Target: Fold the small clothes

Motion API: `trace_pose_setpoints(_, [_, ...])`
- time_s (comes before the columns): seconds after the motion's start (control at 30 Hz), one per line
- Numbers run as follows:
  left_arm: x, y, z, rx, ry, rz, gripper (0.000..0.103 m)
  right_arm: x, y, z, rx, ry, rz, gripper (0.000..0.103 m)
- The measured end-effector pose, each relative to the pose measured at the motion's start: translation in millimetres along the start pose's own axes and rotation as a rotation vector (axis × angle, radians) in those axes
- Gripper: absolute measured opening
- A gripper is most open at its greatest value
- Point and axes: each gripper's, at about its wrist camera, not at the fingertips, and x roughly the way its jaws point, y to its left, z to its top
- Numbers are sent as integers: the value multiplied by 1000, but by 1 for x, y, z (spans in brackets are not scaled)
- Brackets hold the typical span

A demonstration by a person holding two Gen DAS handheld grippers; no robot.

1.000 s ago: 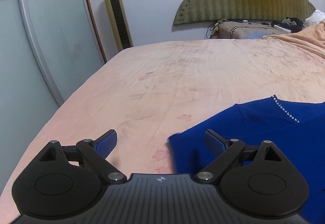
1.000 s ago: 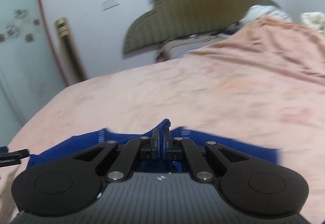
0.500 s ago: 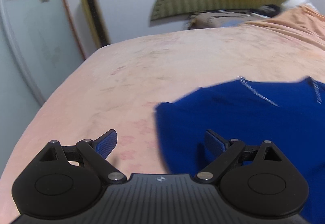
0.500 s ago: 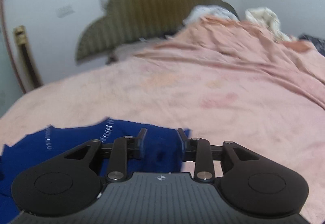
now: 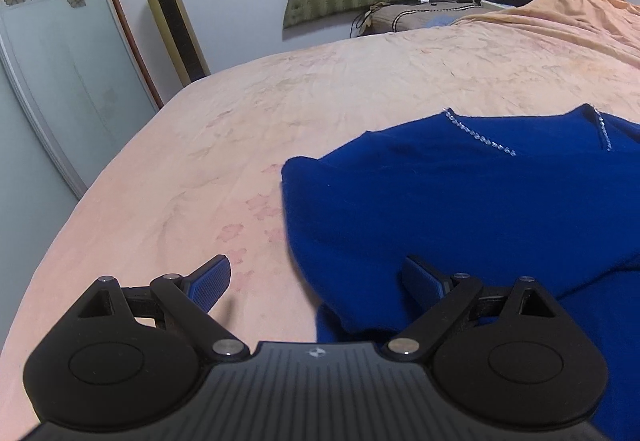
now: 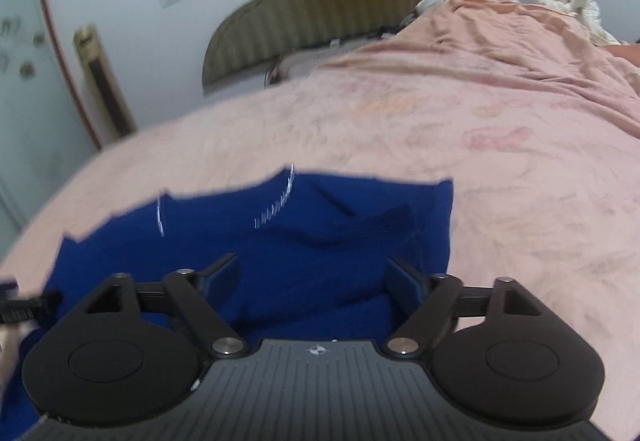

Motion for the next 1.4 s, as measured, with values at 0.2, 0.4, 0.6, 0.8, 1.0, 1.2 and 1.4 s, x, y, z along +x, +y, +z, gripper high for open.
trace_pose_setpoints(0.2, [-10, -3, -6, 3, 9, 0, 94, -14, 2, -11, -3, 1, -11, 85])
trace_pose_setpoints(0.4, [-22, -4, -16, -6, 16, -17, 94, -31, 5, -19, -25, -4, 6, 88])
trace_pose_setpoints(0.6, [-47, -3, -42, -12, -62, -99, 94, -44, 7, -34, -27, -2, 25, 89])
trace_pose_setpoints(0.8, [-70, 1, -79, 32, -70, -197, 94, -57, 1, -48, -16, -17, 26, 90])
trace_pose_setpoints(1.0, [-90, 11, -106, 30, -34, -259, 94, -80, 5, -53, -94, -101, -74, 91])
trace_pose_setpoints(1.2, [-91, 36, -92, -5, -72, -187, 94, -97, 0, -60, -114, -102, -74, 92])
trace_pose_setpoints(1.4, [-55, 70, -78, -184, 90, -373, 94, -112, -13, -68, -64, -67, -32, 92])
